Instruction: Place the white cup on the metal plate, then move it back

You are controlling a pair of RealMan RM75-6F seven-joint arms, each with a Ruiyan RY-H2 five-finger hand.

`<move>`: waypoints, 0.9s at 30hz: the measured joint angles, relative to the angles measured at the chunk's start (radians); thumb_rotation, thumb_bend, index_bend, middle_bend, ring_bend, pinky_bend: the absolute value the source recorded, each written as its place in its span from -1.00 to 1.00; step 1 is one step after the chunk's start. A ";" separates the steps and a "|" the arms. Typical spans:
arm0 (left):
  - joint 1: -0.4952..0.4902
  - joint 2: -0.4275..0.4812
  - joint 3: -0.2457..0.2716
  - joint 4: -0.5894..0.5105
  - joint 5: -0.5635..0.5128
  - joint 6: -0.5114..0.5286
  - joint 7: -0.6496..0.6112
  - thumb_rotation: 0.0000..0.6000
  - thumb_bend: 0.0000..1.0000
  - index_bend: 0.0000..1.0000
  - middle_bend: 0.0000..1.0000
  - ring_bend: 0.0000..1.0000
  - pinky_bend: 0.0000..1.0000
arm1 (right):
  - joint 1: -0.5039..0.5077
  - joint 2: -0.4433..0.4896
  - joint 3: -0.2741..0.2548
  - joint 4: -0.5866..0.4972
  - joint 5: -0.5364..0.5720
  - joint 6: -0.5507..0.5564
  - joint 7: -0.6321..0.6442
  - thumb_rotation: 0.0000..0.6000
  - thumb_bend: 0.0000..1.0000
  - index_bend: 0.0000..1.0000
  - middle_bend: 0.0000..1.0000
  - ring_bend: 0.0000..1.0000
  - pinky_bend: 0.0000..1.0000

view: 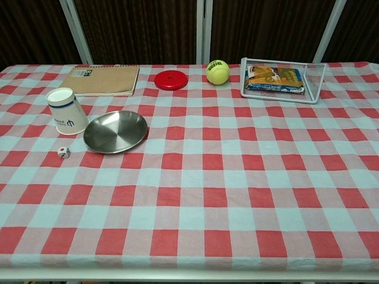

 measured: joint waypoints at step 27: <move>-0.217 -0.025 -0.080 0.007 -0.026 -0.279 -0.049 1.00 -0.75 -0.23 0.19 0.10 -0.02 | 0.010 0.073 0.019 -0.090 0.001 0.009 -0.093 1.00 -0.56 -1.00 -0.72 -1.00 -0.88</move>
